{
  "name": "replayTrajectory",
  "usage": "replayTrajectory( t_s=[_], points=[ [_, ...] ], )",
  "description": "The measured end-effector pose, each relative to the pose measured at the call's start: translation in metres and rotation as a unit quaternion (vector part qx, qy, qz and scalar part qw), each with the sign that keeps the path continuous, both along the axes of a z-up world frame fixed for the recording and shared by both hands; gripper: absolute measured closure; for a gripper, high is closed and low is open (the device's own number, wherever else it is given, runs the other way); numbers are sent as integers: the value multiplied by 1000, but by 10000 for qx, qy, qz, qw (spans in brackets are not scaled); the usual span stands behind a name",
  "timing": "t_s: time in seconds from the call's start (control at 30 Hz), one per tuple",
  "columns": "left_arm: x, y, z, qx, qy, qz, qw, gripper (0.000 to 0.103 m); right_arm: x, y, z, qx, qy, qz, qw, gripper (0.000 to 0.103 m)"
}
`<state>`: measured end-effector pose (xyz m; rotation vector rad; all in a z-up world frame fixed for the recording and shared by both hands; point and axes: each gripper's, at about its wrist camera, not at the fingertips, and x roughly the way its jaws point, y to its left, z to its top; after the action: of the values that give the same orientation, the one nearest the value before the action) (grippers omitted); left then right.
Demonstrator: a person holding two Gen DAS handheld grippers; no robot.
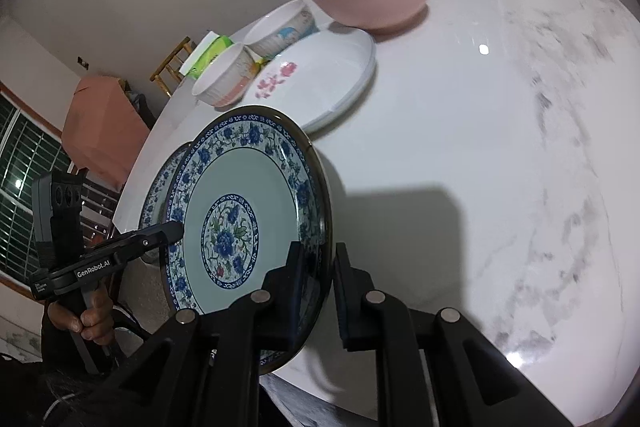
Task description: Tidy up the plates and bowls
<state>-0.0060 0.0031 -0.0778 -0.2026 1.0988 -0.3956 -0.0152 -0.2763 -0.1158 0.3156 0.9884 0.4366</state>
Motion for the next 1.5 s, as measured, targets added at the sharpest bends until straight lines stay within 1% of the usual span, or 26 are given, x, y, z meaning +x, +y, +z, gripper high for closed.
replayTrajectory(
  t_s=[0.2, 0.4, 0.53, 0.63, 0.8, 0.97, 1.23, 1.43, 1.5],
  points=[
    [1, 32, 17, 28, -187, 275, 9994, 87, 16, 36, 14, -25, -121, 245, 9996, 88],
    [5, 77, 36, 135, -416, 649, 9969, 87, 33, 87, 27, 24, -212, 547, 9983, 88],
    [6, 112, 43, 245, -490, 926, 9942, 87, 43, 122, 28, 22, -198, 720, 9972, 88],
    [6, 132, 44, 322, -500, 1111, 9920, 87, 52, 148, 25, 25, -121, 839, 9964, 88],
    [6, 164, 34, 391, -378, 1450, 9879, 86, 66, 182, 13, -25, 92, 980, 9951, 88],
    [8, 179, 20, 367, -217, 1601, 9862, 86, 73, 200, 5, -116, 219, 1007, 9946, 88],
    [16, 189, 2, 311, -19, 1675, 9854, 85, 80, 213, -8, -255, 431, 923, 9945, 87],
    [20, 190, -7, 306, 60, 1684, 9852, 84, 79, 219, -9, -441, 380, 909, 9942, 85],
    [21, 189, -8, 363, 31, 1692, 9849, 84, 79, 222, -8, -505, 351, 916, 9939, 85]
  ],
)
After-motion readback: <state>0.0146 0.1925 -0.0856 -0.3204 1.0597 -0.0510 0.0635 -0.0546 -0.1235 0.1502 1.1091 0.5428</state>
